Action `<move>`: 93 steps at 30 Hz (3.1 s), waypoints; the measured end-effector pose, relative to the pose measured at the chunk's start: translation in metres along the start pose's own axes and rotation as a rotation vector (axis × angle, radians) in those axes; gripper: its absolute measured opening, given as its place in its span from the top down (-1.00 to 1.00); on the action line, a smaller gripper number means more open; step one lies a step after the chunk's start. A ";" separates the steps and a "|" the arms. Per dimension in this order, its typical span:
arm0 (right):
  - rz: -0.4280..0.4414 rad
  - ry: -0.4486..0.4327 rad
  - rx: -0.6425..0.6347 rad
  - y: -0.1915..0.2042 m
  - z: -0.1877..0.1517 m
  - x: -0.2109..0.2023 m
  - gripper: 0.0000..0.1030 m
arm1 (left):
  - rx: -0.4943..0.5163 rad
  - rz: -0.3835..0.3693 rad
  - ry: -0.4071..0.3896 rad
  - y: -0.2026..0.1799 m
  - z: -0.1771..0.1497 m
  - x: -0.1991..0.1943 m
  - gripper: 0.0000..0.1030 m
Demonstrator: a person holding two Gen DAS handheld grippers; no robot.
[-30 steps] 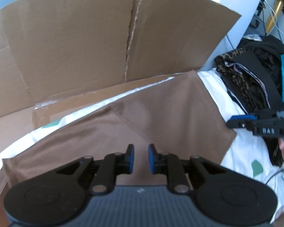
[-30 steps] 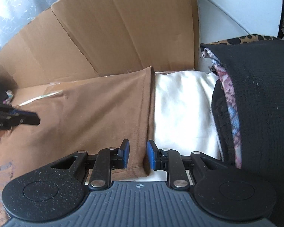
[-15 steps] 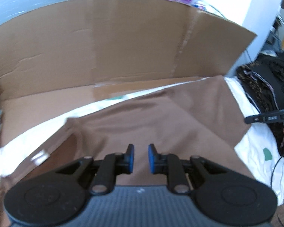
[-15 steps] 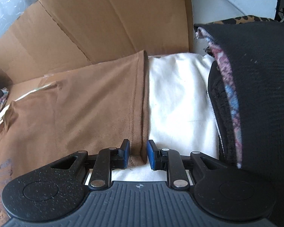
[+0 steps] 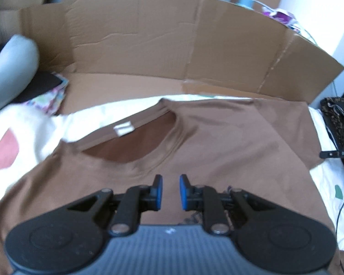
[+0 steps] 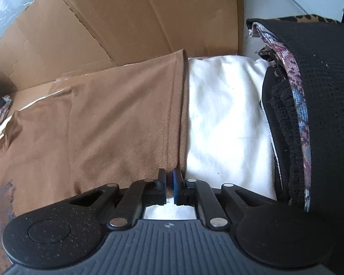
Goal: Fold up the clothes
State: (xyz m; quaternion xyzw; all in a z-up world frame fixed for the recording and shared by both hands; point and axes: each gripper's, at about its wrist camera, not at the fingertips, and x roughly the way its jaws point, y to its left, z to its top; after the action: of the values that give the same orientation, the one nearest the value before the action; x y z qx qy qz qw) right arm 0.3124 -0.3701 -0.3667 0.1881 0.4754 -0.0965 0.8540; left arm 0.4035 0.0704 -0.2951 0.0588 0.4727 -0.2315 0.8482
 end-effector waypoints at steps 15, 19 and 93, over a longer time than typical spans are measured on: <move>-0.117 -0.030 -0.053 0.002 0.007 -0.012 0.85 | -0.162 0.082 0.008 0.046 -0.034 -0.010 0.67; -0.084 -0.063 -0.056 0.010 0.015 -0.024 0.81 | -0.203 0.114 -0.007 0.064 -0.040 -0.026 0.66; 0.356 0.230 -0.769 0.356 -0.038 0.009 0.13 | -0.412 0.448 0.140 0.271 -0.148 -0.173 0.91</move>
State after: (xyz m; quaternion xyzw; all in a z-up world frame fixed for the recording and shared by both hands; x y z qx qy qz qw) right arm 0.4104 -0.0300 -0.3107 -0.0550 0.5290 0.2577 0.8067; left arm 0.3335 0.4159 -0.2648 0.0039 0.5423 0.0664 0.8376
